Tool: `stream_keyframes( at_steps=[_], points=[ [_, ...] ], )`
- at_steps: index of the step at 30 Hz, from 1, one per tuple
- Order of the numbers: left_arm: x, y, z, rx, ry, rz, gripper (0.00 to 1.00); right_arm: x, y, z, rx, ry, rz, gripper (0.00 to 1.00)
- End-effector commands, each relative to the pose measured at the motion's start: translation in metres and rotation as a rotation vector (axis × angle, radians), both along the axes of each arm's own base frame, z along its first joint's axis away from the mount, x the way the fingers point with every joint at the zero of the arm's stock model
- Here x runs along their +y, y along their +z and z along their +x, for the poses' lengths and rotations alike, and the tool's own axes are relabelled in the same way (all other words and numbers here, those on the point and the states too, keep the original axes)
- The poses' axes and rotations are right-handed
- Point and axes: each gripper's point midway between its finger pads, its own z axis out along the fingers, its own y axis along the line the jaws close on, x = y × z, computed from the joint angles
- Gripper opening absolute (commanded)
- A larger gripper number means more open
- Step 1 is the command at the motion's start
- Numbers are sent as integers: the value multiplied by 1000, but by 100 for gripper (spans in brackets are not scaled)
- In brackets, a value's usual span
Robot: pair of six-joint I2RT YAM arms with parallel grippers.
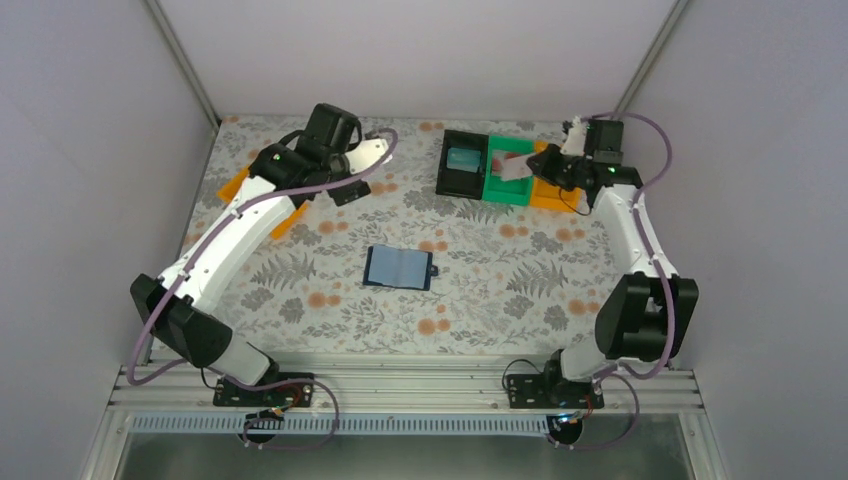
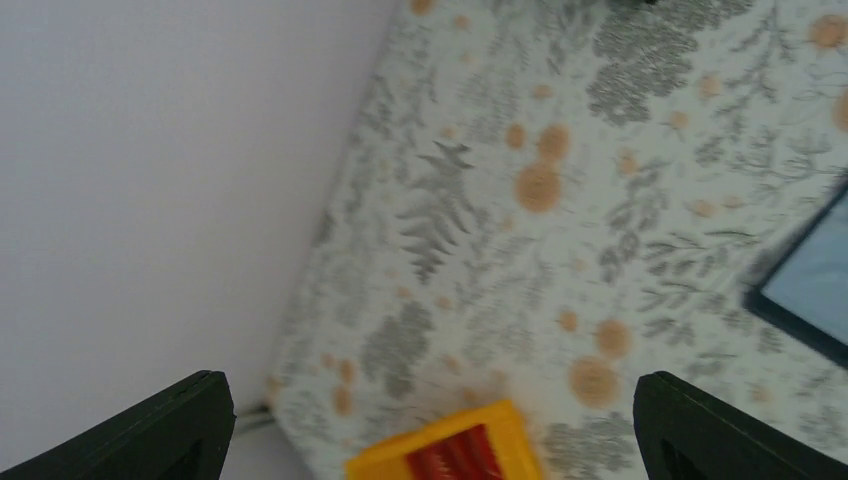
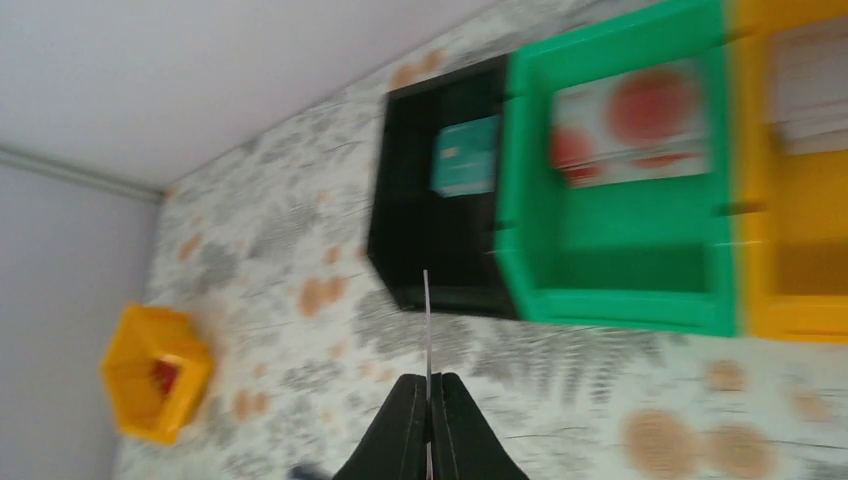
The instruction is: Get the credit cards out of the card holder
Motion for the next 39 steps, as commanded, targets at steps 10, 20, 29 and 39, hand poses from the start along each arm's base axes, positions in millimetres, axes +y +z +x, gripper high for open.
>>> stream_keyframes(
  at_steps=[10, 20, 29, 39],
  points=[
    [22, -69, -12, 275, 92, -247, 100, -153, -61, 50, -38, -205, -252, 4],
    [33, -114, -12, 401, 132, -241, 100, -170, -82, 77, -67, -133, -298, 4],
    [32, -130, -5, 444, 146, -229, 100, -169, -80, 118, -129, -80, -238, 4],
    [32, -140, -1, 463, 158, -222, 100, -154, -113, 125, -56, 25, -143, 4]
  ],
)
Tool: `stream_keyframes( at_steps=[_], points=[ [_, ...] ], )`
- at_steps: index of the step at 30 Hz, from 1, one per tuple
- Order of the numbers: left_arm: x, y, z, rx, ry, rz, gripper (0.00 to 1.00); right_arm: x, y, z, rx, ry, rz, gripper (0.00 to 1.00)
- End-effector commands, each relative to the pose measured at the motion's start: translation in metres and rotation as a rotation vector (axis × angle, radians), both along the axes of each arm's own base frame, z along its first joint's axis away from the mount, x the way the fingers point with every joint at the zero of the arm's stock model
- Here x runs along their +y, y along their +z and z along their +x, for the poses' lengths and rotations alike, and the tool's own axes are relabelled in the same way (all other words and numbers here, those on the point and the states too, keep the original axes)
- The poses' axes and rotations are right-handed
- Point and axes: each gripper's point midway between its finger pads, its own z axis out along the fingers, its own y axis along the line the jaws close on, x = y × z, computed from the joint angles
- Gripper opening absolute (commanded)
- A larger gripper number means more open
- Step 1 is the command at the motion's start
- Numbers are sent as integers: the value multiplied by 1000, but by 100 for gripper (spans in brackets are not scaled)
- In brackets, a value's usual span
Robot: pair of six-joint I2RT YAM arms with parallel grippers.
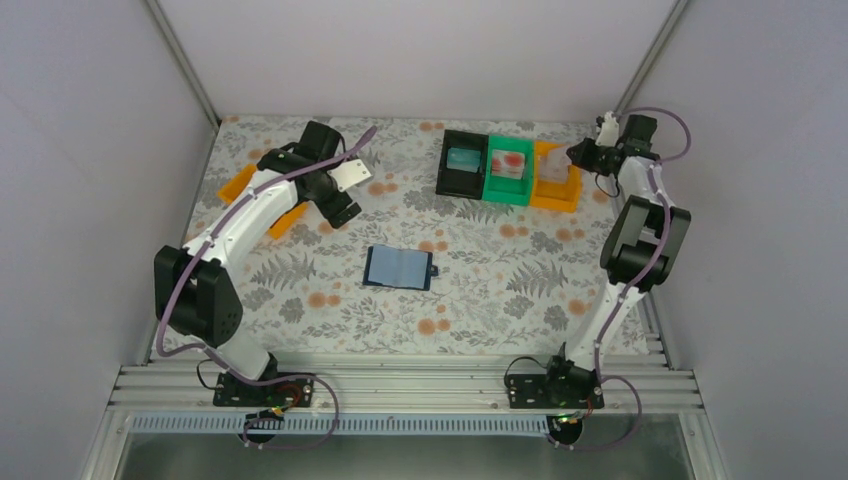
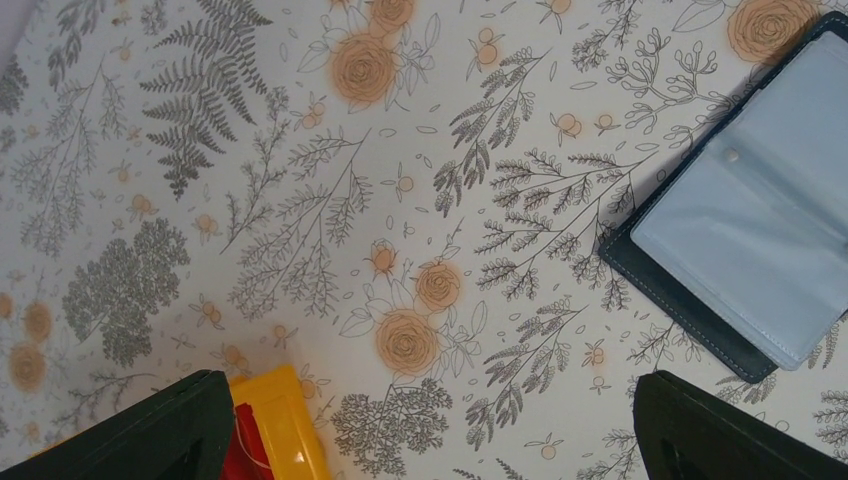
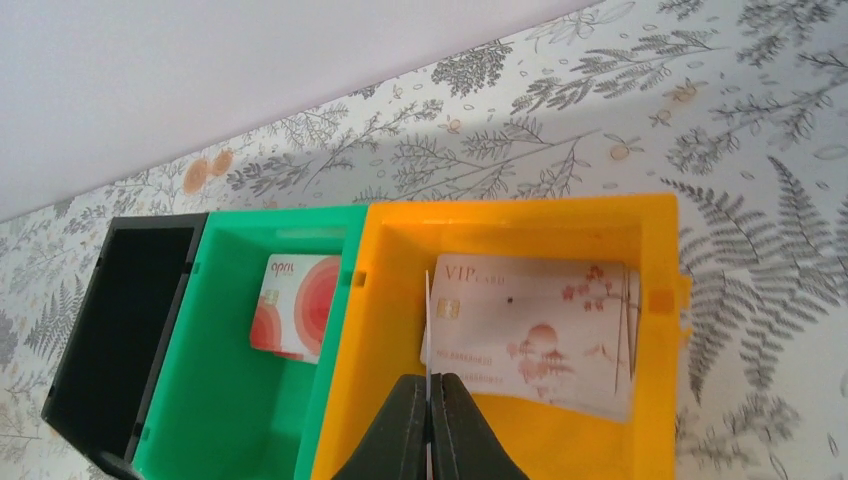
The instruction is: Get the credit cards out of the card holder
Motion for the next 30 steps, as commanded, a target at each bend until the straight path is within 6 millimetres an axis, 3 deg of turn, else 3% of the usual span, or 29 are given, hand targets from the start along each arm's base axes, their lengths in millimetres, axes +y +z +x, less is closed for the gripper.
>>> stream_keyframes(
  at_steps=[1, 5, 15, 20, 23, 26, 30],
  points=[
    [-2, -5, 5, 23, 11, -17, 100, 3, -9, 17, 3, 54, 41, 4],
    [-2, -4, 6, 23, 15, -18, 100, -5, -9, 30, 14, 34, 25, 4],
    [-1, -12, 9, 35, 17, -1, 100, 13, -28, 30, 94, 116, 161, 4],
    [-1, -15, 9, 42, 17, 5, 100, 13, -35, 40, 95, 120, 191, 5],
    [0, -15, 9, 43, 19, 6, 100, 7, -33, 51, 88, 114, 176, 14],
    [0, -14, 8, 41, 18, 5, 100, 4, -33, 53, 99, 100, 165, 39],
    [1, -13, 9, 35, 23, 8, 100, -1, -24, 53, 75, 68, 124, 55]
  ],
)
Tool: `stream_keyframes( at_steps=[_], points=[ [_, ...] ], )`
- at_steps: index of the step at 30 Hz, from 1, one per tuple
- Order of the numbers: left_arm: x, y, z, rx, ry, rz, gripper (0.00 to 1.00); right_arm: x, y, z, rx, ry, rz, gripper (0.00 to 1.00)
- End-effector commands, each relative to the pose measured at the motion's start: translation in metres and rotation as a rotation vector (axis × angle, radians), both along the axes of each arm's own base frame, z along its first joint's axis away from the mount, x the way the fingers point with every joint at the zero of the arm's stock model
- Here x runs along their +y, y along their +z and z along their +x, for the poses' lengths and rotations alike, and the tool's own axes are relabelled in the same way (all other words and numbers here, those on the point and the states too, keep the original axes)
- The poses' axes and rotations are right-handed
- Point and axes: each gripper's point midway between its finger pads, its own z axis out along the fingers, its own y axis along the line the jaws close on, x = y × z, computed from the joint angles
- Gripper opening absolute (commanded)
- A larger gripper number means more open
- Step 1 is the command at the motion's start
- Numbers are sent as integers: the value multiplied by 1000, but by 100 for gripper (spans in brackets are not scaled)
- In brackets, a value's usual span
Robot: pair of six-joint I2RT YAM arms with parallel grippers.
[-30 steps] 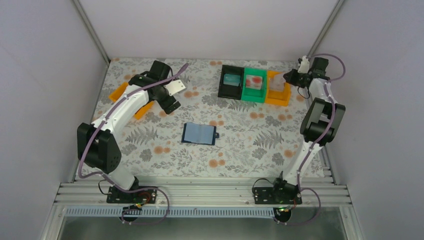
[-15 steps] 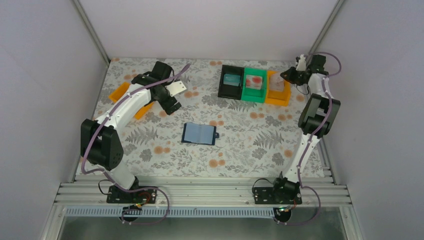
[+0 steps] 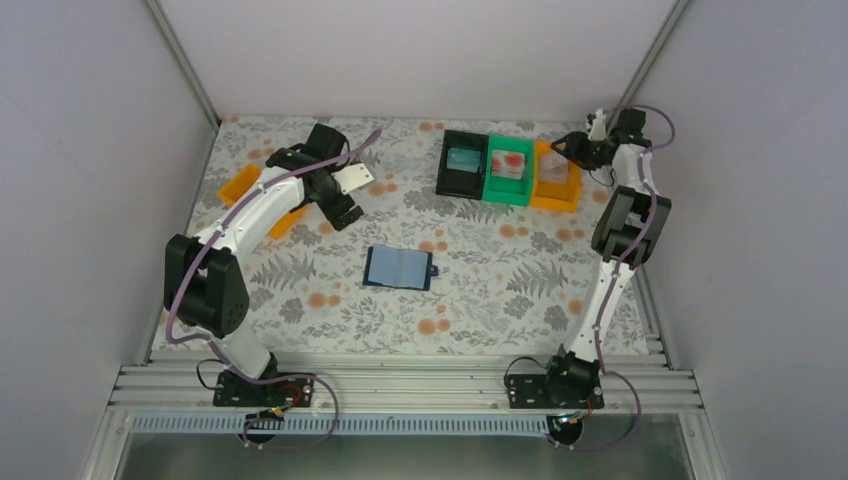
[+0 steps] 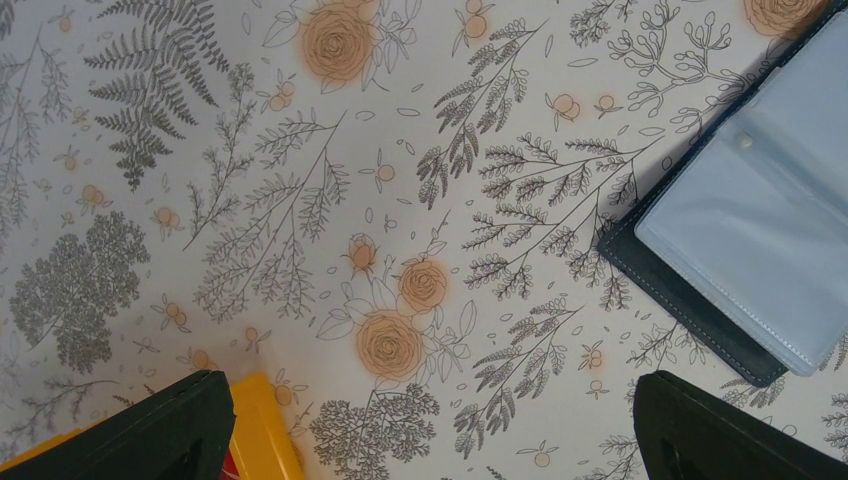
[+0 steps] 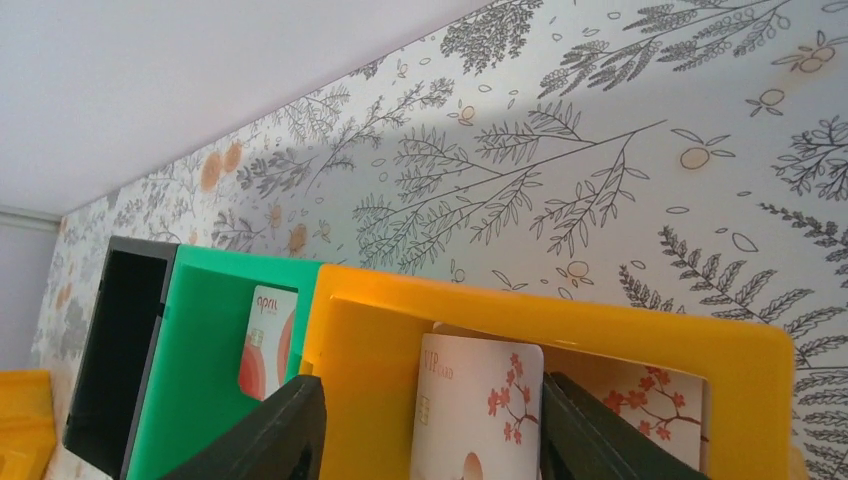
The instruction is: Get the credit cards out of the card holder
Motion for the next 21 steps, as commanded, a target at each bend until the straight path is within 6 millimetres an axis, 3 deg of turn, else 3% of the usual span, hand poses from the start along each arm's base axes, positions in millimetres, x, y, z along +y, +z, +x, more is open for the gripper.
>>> stream_keyframes(
  at_steps=[1, 5, 9, 13, 15, 19, 21],
  points=[
    [2, 10, 5, -22, 18, -10, 100, -8, 27, 3, -43, -44, -56, 58],
    [0, 9, 5, -13, 19, -21, 100, -22, 47, 11, -84, -137, -140, 72],
    [-1, 8, 3, -7, 21, -28, 100, -23, 46, 14, -80, -185, -176, 84],
    [0, 10, 1, -9, 20, -31, 100, -18, 47, 16, -93, -215, -182, 85],
    [-3, 8, -3, 6, 19, -46, 100, -6, 54, 14, -114, -187, -114, 84],
    [-9, -2, -16, 49, 4, -80, 100, 46, 114, -5, -250, -36, 194, 82],
    [-12, -11, -25, 84, -8, -98, 100, 52, 133, -13, -305, -42, 232, 82]
  ],
)
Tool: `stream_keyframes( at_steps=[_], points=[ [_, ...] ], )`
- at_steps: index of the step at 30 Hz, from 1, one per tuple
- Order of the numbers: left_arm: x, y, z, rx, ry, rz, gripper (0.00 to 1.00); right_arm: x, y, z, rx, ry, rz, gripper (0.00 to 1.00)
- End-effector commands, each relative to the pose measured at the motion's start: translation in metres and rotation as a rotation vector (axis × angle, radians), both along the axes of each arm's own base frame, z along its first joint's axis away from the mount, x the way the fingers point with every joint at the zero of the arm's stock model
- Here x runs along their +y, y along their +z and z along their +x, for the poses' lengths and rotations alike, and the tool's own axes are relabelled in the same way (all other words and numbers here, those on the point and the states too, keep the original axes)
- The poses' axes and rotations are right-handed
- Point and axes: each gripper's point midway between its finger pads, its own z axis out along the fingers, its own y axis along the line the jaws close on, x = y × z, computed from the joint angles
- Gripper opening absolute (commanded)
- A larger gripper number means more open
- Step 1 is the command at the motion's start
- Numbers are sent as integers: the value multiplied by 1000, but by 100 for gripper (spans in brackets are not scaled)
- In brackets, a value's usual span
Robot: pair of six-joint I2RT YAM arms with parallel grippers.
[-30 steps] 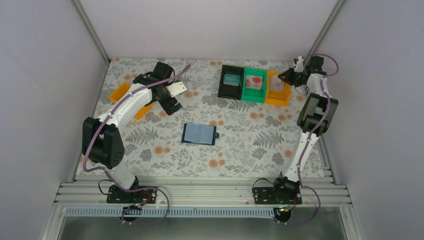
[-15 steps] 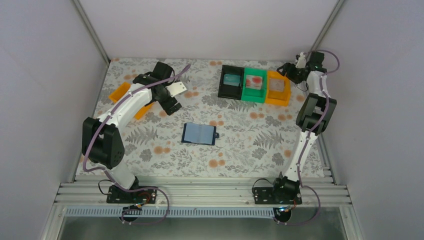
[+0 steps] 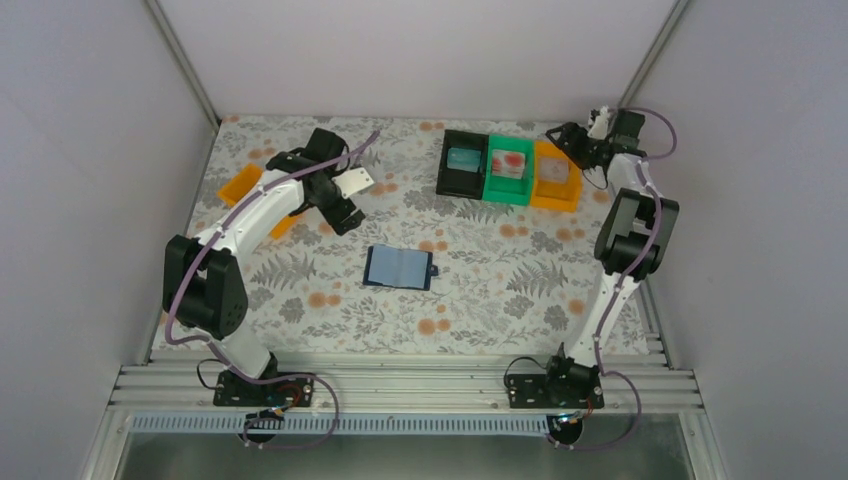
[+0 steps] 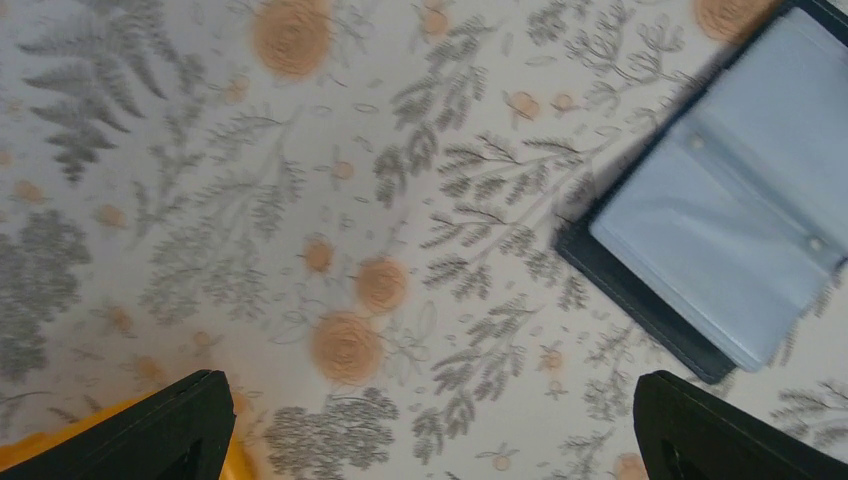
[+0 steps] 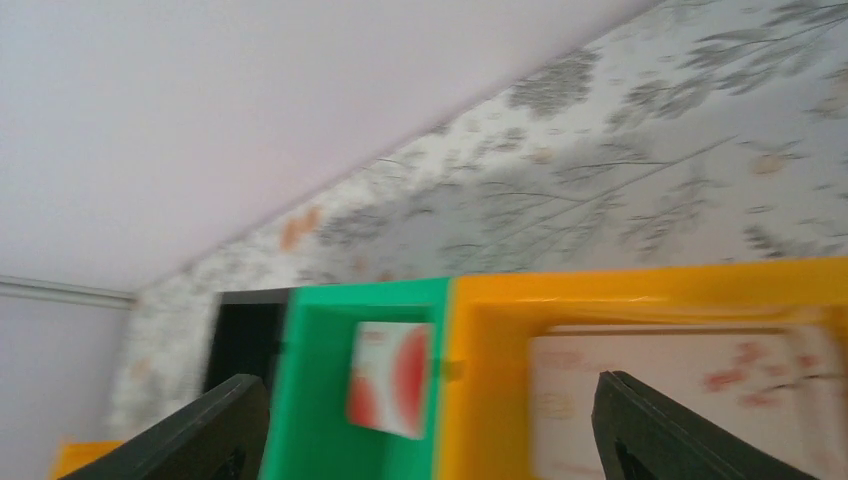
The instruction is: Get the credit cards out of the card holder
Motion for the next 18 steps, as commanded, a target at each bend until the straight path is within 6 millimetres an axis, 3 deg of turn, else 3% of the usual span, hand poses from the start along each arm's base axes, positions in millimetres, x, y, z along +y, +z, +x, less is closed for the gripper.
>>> stream_keyframes(
  at_steps=[1, 6, 9, 13, 18],
  points=[
    [-10, -11, -25, 81, -21, -80, 100, 30, 101, -10, -263, 62, 141, 83],
    [-22, -36, -54, 200, -37, -170, 100, 14, 111, -12, -292, -56, 69, 85],
    [-29, -52, -72, 268, -55, -226, 95, 36, 115, -17, -279, 22, 136, 83],
    [-31, -77, -84, 310, -61, -250, 91, 105, 95, -32, -184, 185, 122, 82],
    [-27, -108, -83, 340, -34, -213, 85, 202, 71, -74, -74, 409, 73, 78]
  ],
)
